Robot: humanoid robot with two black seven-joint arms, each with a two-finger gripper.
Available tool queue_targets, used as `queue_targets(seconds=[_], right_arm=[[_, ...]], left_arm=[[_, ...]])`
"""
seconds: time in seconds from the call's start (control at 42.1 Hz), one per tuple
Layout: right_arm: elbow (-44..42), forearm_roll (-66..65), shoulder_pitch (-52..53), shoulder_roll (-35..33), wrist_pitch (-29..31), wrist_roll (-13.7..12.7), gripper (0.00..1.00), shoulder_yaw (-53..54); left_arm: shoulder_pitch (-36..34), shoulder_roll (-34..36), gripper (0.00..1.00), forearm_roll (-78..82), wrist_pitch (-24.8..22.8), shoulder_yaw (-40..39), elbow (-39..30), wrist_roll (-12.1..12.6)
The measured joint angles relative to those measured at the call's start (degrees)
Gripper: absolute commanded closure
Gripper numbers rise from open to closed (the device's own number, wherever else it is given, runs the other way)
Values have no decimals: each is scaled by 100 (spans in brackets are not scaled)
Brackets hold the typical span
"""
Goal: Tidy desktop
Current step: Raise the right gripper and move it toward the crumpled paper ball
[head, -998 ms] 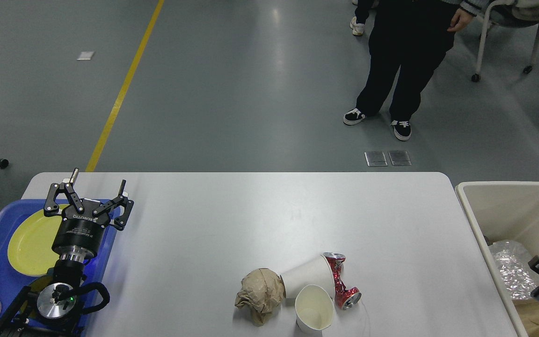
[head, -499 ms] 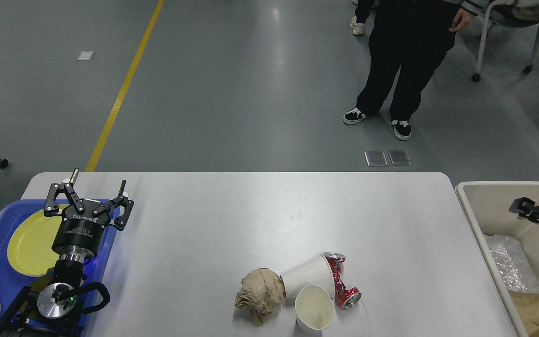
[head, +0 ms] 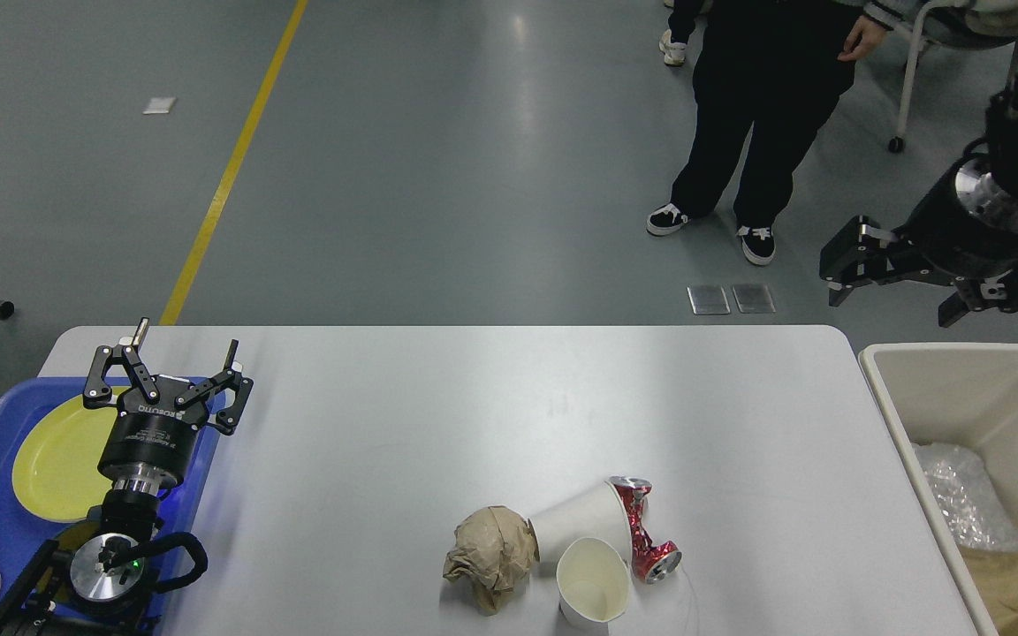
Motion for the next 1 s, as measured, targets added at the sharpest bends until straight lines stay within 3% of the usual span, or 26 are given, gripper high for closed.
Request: queue_targets(seconds=[0.143,0.404,0.998], right_arm=[[740,15,783,188,325,1,0,227],[1992,283,1840,498,339,3,0,786],[2062,466,1468,622,207,11,0,1116]], left_arm=[[0,0,4,0,0,0,0,0],[0,0,4,0,0,0,0,0],[0,0,4,0,0,0,0,9]])
